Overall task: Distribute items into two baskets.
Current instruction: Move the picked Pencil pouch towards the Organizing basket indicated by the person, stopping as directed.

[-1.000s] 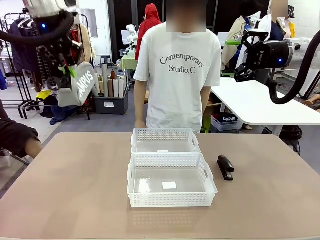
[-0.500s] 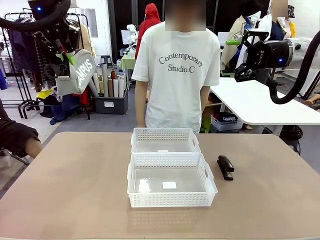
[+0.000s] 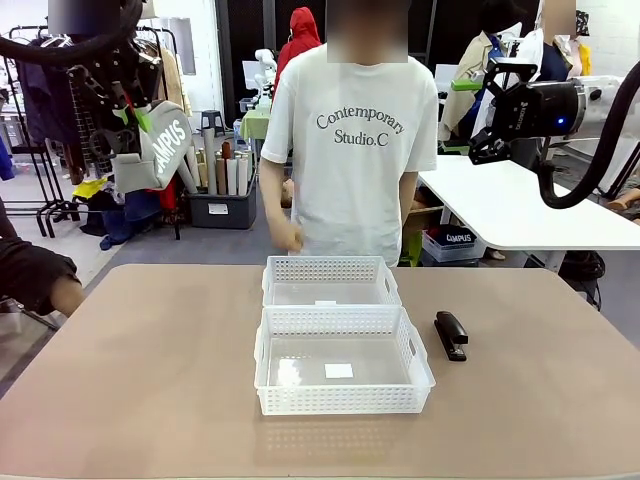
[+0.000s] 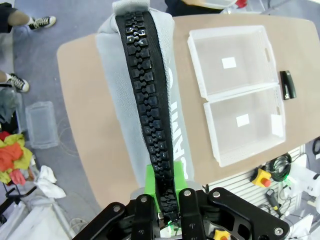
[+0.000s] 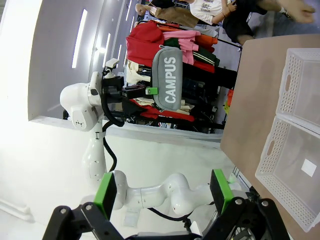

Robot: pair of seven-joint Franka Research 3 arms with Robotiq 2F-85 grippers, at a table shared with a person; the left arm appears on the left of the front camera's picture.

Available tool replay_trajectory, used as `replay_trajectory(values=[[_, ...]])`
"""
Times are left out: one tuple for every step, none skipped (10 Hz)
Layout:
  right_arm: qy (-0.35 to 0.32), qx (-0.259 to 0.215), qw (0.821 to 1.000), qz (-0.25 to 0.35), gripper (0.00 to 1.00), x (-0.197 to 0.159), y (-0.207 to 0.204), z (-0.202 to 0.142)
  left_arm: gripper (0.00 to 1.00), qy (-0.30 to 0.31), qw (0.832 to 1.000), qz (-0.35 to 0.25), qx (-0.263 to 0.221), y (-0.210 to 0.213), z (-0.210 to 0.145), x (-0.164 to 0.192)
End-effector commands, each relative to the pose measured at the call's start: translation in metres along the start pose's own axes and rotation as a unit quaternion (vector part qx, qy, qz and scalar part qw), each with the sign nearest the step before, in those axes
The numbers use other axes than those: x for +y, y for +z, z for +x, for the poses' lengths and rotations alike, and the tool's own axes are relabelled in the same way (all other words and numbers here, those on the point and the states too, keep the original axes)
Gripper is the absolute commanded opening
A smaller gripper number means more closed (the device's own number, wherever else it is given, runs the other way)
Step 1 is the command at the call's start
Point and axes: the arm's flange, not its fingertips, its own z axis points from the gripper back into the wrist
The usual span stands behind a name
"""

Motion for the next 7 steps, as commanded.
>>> replay_trajectory(values=[[0.002,0.000,1.000,0.001,1.00,0.0022,0.0006,-0.0004,0.00,0.001,1.000,0.000,-0.003,0.0026,-0.0018,0.0007],[0.002,0.000,1.000,0.001,1.00,0.0022,0.0006,-0.0004,0.00,0.001,1.000,0.000,-0.003,0.0026,-0.0018,0.0007],[0.002,0.000,1.000,0.001,1.00,0.0022,0.0006,-0.0004,0.00,0.001,1.000,0.000,-0.003,0.0026,-0.0018,0.0007],[0.002,0.000,1.000,0.001,1.00,0.0022,0.0006,-0.0004,0.00,0.001,1.000,0.000,-0.003,0.0026,-0.0018,0.0007],[0.002,0.000,1.000,0.001,1.00,0.0022,0.0006,-0.0004,0.00,0.001,1.000,0.000,-0.003,0.0026,-0.0018,0.0007],[0.002,0.000,1.000,0.001,1.00,0.0022,0.0006,-0.0004,0.00,0.001,1.000,0.000,-0.003,0.0026,-0.0018,0.0007],[0.002,0.000,1.000,0.001,1.00,0.0022,0.0006,-0.0004,0.00,0.001,1.000,0.000,-0.003,0.0026,-0.0018,0.0007]])
